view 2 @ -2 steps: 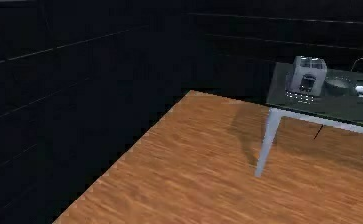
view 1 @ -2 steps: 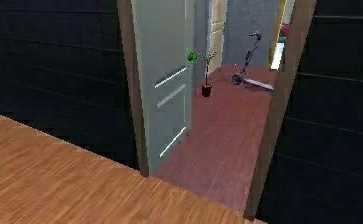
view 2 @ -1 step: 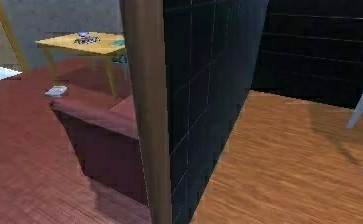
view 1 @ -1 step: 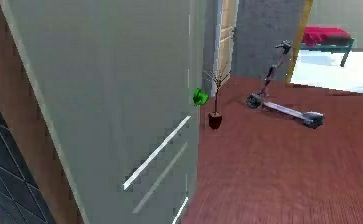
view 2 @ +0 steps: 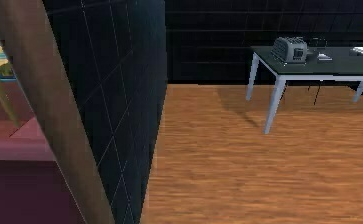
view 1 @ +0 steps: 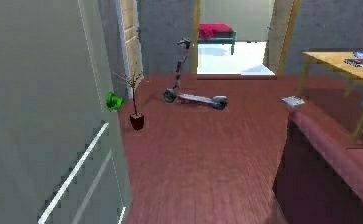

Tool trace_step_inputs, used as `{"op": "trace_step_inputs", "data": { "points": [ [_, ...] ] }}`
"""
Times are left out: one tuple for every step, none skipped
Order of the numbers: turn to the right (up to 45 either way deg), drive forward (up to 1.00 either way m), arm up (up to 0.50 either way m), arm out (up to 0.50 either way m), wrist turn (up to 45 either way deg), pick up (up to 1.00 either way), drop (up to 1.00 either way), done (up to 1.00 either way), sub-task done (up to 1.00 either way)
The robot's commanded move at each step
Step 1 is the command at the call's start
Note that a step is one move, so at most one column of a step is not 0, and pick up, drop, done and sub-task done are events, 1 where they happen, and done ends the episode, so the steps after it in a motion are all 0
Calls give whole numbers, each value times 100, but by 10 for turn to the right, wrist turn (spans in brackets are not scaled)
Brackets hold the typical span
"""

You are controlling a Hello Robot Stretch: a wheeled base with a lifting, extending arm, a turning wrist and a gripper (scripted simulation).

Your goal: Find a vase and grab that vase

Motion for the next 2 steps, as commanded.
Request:
{"op": "trace_step_inputs", "data": {
  "points": [
    [0,30,0,0,0,0,0,0,0],
    [0,100,0,0,0,0,0,0,0]
  ]
}}
